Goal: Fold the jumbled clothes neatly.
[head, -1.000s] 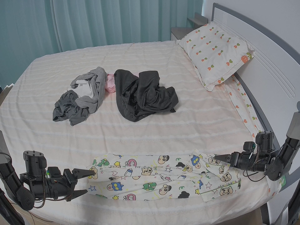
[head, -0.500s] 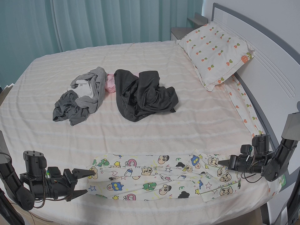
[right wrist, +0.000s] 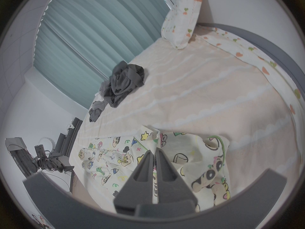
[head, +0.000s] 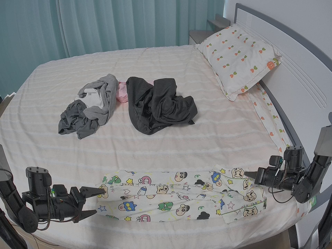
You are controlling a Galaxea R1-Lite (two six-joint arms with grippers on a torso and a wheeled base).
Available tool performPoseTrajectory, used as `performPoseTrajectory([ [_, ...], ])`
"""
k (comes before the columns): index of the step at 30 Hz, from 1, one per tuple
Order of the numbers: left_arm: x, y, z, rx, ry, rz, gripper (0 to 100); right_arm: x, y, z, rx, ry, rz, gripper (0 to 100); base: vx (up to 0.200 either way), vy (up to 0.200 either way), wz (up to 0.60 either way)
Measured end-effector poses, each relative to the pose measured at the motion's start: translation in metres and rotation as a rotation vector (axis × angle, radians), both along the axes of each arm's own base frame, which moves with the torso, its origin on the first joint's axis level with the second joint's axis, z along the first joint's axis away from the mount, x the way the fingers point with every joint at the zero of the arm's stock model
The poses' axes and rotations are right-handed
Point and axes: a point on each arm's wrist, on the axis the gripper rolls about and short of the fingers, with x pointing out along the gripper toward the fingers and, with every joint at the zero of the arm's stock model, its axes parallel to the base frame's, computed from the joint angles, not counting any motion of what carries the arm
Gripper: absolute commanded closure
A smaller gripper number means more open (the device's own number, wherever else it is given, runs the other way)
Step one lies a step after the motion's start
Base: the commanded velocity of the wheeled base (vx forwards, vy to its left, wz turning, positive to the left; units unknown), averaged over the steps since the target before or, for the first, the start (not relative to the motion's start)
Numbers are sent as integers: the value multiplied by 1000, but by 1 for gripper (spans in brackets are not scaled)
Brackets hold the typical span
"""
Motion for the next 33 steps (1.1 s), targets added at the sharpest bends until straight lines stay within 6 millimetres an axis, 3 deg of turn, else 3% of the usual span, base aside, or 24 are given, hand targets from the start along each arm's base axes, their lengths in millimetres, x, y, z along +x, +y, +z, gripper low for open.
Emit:
performPoseTrajectory([
  [8,0,0,0,0,0,0,0,5,-1,14,-2,-68,-1,100,0,0,0],
  [27,0,0,0,0,0,0,0,56,-10,20,-69,9,-3,100,0,0,0],
  [28,0,0,0,0,0,0,0,57,-10,18,-80,13,3,0,0,0,0],
  [33,0,0,0,0,0,0,0,62,-12,11,-133,31,-34,0,0,0,0],
])
